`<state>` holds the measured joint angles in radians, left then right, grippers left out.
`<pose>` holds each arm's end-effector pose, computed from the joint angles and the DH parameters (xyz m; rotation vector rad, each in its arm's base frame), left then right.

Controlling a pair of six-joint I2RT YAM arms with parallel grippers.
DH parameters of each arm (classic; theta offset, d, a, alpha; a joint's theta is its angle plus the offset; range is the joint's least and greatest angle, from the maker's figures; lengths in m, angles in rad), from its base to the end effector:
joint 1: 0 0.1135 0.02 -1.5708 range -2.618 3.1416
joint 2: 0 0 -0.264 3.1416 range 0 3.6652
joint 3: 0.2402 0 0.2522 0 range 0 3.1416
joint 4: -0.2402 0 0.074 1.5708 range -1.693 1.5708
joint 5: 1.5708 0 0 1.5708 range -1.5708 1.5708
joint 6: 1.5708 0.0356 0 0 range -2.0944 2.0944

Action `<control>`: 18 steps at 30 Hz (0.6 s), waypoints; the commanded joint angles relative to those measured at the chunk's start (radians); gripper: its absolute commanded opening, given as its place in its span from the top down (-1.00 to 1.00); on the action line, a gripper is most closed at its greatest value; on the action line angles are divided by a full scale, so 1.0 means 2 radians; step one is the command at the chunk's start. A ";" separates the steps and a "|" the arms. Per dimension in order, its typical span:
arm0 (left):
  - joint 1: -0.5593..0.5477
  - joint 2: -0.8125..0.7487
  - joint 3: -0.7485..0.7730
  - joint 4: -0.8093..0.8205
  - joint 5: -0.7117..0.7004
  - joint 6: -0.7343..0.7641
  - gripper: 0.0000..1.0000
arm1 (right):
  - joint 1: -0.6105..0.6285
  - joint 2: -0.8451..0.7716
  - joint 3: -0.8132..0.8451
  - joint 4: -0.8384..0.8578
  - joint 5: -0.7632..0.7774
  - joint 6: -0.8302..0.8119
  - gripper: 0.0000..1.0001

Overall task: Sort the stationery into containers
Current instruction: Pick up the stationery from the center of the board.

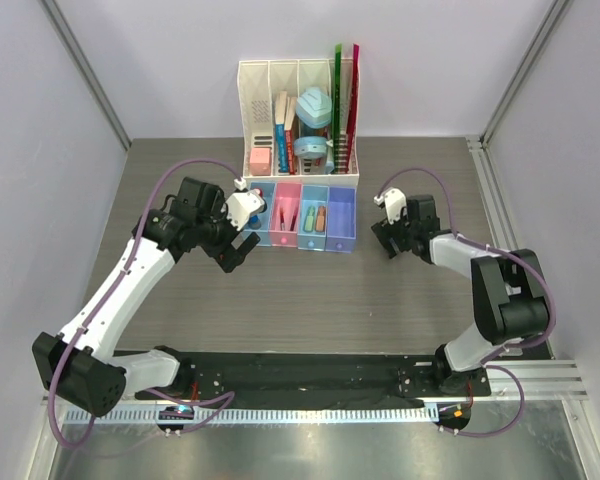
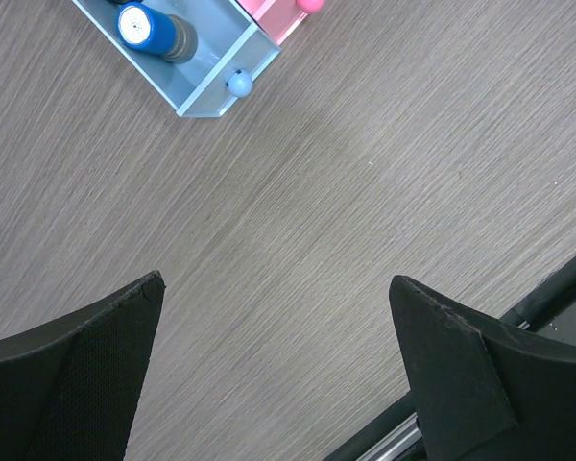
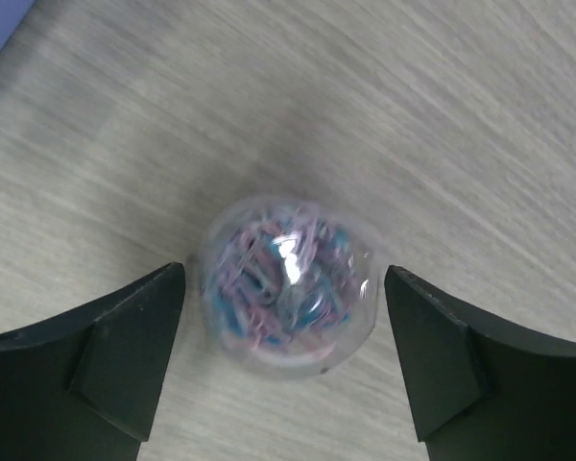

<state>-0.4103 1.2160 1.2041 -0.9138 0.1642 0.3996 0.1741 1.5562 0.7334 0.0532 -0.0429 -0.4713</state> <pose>0.2174 -0.1009 0.3309 1.0439 2.2615 -0.2093 0.3006 0.0544 0.1625 -0.7627 2.2139 -0.0971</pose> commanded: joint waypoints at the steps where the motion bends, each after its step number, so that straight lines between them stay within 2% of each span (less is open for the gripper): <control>1: 0.002 -0.009 0.019 0.004 -0.001 0.003 -0.99 | -0.006 0.033 0.060 -0.039 -0.015 0.015 -0.58; 4: 0.002 -0.006 0.018 0.005 0.001 0.003 -1.00 | -0.012 0.043 0.077 -0.040 -0.019 0.022 -0.44; 7: 0.002 -0.001 0.018 0.006 0.008 0.001 -1.00 | -0.013 0.046 0.083 -0.042 -0.025 0.029 0.04; 8: 0.002 0.002 0.017 0.006 0.011 0.001 -0.99 | -0.012 0.044 0.087 -0.046 -0.032 0.034 0.34; 12: 0.002 0.003 0.013 0.007 0.023 0.000 -1.00 | -0.013 0.026 0.116 -0.120 -0.061 0.054 0.74; 14: 0.002 0.003 0.009 0.012 0.035 0.000 -0.99 | -0.016 -0.003 0.135 -0.148 -0.090 0.067 0.80; 17: 0.002 0.000 -0.002 0.026 0.087 -0.001 -1.00 | -0.024 -0.038 0.171 -0.207 -0.188 0.102 0.79; 18: 0.002 0.001 -0.004 0.030 0.103 -0.002 -1.00 | -0.029 -0.045 0.179 -0.224 -0.254 0.126 0.78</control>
<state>-0.4099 1.2232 1.2053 -0.9085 0.2287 0.4004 0.1375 1.5993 0.9688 -0.2634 -0.2298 -0.3477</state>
